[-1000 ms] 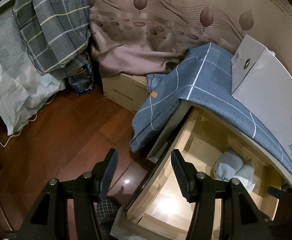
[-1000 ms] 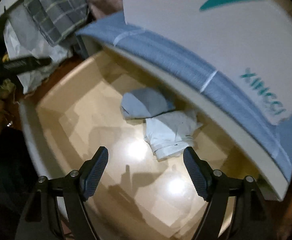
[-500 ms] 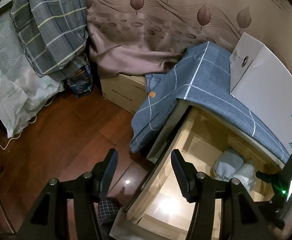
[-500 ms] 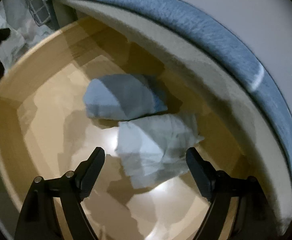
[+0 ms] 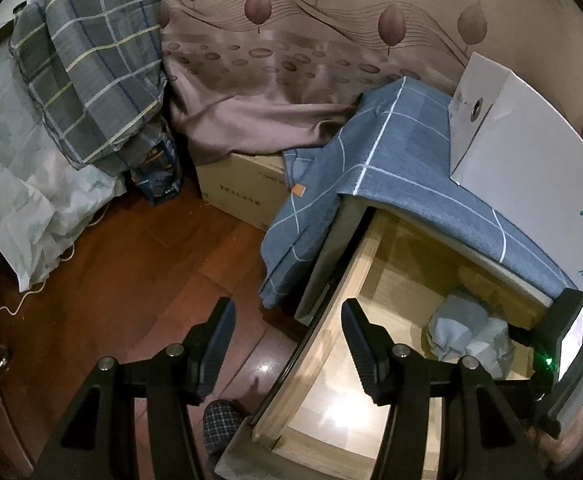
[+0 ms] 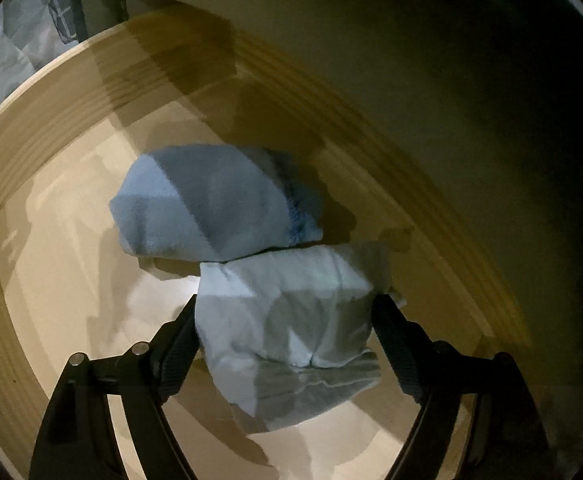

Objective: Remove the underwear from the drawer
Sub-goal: 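Lift the white-grey sock with the right gripper while the left gripper lowers toward the blue sock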

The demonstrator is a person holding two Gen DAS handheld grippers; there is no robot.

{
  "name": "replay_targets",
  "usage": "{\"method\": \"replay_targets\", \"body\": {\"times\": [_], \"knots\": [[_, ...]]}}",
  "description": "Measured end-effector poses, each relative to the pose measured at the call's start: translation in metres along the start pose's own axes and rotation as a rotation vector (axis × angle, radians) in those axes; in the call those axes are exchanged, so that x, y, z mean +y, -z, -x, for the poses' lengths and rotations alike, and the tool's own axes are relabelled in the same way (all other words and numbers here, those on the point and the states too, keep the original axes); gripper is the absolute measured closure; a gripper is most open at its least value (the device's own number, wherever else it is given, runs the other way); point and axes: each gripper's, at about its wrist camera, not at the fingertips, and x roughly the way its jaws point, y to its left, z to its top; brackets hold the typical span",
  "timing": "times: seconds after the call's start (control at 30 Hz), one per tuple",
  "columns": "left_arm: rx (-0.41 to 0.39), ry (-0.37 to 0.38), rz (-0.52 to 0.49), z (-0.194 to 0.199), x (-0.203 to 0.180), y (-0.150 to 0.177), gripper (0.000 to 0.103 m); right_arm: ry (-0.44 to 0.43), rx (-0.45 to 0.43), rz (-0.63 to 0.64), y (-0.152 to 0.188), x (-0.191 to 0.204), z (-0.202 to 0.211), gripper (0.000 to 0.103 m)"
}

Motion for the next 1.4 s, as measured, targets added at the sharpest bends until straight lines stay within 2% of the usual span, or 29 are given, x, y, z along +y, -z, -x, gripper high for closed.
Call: {"method": "replay_targets", "body": {"times": [0.3, 0.5, 0.73, 0.87, 1.0, 1.1, 1.27, 1.4], "knots": [[-0.001, -0.002, -0.009, 0.001, -0.002, 0.000, 0.047, -0.079, 0.089, -0.013, 0.013, -0.004, 0.008, 0.041], [0.000, -0.004, -0.041, 0.000, -0.008, 0.002, 0.047, -0.109, 0.213, -0.025, 0.029, -0.007, 0.013, 0.044], [0.013, 0.002, -0.115, -0.003, -0.023, 0.006, 0.047, -0.105, 0.374, -0.121, 0.049, -0.009, 0.014, 0.044], [0.055, 0.022, -0.179, -0.009, -0.035, 0.011, 0.047, -0.120, 0.464, -0.256, 0.074, -0.022, 0.014, 0.044], [0.064, 0.016, -0.247, -0.011, -0.048, 0.016, 0.047, -0.119, 0.517, -0.332, 0.098, -0.030, 0.018, 0.045], [0.083, 0.032, -0.297, -0.014, -0.057, 0.021, 0.047, -0.113, 0.563, -0.392, 0.117, -0.023, 0.023, 0.045], [0.154, 0.100, -0.413, -0.023, -0.078, 0.031, 0.047, -0.101, 0.574, -0.416, 0.125, -0.019, 0.028, 0.046], [0.135, 0.118, -0.599, -0.022, -0.109, 0.041, 0.047, -0.084, 0.552, -0.428, 0.125, -0.014, 0.039, 0.046]]}}
